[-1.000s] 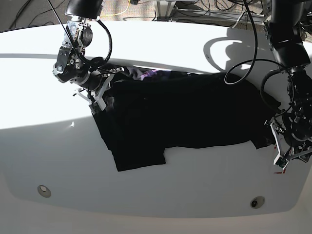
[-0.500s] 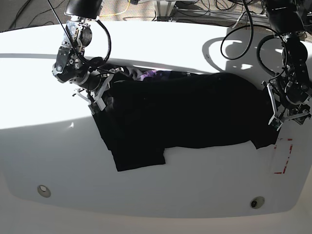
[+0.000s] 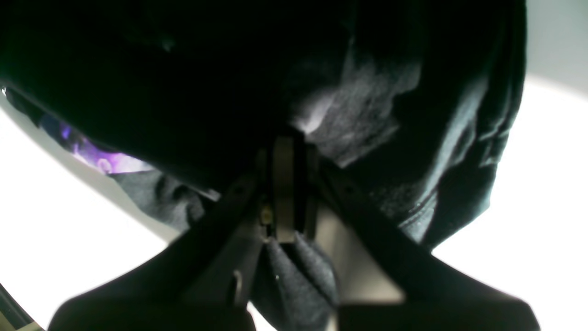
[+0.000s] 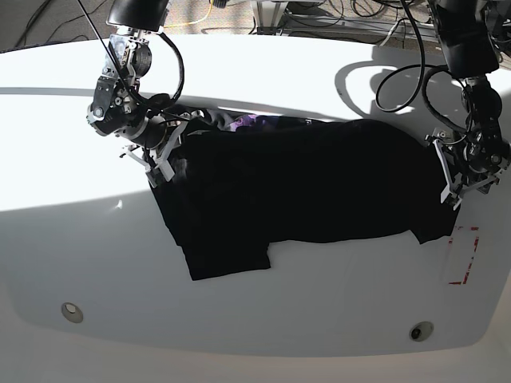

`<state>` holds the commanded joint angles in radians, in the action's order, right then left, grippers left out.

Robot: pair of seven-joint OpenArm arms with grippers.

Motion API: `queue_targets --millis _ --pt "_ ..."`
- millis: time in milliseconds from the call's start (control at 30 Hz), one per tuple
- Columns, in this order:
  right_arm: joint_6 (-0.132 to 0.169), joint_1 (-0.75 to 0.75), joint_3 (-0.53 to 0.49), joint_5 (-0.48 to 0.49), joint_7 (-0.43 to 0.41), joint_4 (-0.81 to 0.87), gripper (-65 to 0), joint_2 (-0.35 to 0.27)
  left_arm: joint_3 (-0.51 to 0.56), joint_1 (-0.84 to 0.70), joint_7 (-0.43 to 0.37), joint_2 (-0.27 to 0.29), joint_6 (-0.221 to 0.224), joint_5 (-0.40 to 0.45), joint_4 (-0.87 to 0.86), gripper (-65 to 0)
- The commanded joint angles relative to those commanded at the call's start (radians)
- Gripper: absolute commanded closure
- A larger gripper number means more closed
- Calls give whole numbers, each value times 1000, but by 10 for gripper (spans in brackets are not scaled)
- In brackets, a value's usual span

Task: Layout the t-shirt on the table in an organized manner, then fold the t-shirt properly
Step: 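Move the left gripper down and grasp the opposite t-shirt edge, then lift the t-shirt with both grippers and swing it forward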

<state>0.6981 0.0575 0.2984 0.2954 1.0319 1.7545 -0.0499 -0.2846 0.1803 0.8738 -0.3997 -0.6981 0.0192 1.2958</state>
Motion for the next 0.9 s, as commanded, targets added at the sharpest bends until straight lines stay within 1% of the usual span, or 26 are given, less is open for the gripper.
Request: queue_targets --millis 100,167,333,467,533,567,600,633,667,800,833,867,900 --pt "0 0 0 0 0 0 0 0 0 12 -46 0 0 2 -38 -518" --pt "0 0 0 0 0 0 0 0 5 20 -61 0 0 2 -52 -518" --pt "0 0 0 0 0 0 0 0 46 52 -64 0 0 2 -81 -518" --pt "0 2 0 0 0 0 0 0 60 54 -68 0 0 2 -86 -517" --pt "0 2 0 0 0 0 0 0 69 54 -68 0 0 2 -86 -503" --pt "0 2 0 0 0 0 0 0 78 54 -68 0 0 2 -87 -464" --pt "0 2 0 0 0 0 0 0 84 54 -68 0 0 2 -87 -440" --pt "0 3 0 0 0 2 0 0 97 54 -68 0 0 2 -92 -386" --pt "0 3 0 0 0 2 0 0 104 54 -68 0 0 2 -98 -349" --pt "0 5 0 0 0 3 0 0 124 57 -68 0 0 2 -149 -135" --pt "0 5 0 0 0 5 0 0 124 61 -68 0 0 2 -155 -104" --pt "0 5 0 0 0 5 0 0 124 66 -68 0 0 2 -161 -56" --pt "0 5 0 0 0 5 0 0 124 66 -68 0 0 2 -163 -26"
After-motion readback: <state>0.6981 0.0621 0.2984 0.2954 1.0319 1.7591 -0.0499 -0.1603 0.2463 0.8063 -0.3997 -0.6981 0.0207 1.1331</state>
